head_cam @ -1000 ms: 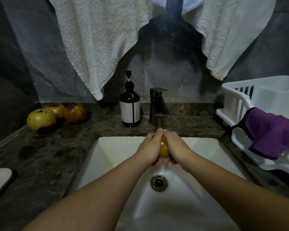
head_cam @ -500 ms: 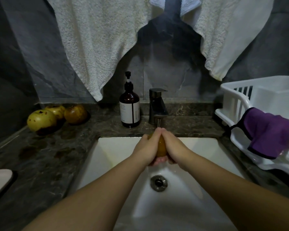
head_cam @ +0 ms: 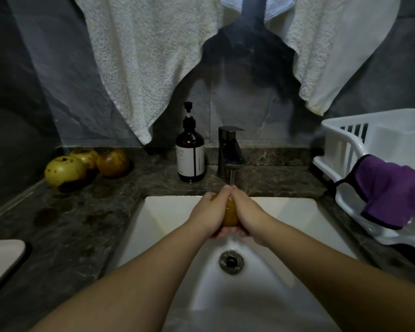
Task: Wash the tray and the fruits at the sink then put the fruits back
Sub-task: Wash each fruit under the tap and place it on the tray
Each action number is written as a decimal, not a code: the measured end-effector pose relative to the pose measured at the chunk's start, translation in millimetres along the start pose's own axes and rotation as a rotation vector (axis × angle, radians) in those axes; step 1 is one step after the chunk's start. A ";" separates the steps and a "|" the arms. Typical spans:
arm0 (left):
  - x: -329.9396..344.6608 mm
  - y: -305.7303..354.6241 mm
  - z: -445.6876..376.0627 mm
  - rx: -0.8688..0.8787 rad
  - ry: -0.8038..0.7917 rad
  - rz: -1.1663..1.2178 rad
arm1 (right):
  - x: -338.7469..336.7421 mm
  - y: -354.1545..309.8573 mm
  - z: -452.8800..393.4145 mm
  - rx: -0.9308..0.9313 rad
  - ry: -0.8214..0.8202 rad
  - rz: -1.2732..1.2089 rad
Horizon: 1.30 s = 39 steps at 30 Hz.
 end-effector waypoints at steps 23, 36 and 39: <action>-1.0 -6.9 1.3 -0.047 0.004 0.075 | 0.2 -1.5 2.9 0.051 0.035 -0.041; -8.7 -0.4 -3.2 0.037 0.027 -0.027 | 5.1 -3.0 4.2 0.005 -0.029 0.022; -6.0 -0.9 -2.8 0.028 0.027 -0.044 | -2.8 -16.0 3.3 -0.137 0.060 0.166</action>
Point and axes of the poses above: each hand's wrist, its own z-axis away from the middle knuckle, its own x-axis out of the palm, y = z × x, the point moved 10 cm from there along -z, towards the middle knuckle, and after that the axes turned 1 degree about x, right-handed, at the moved point
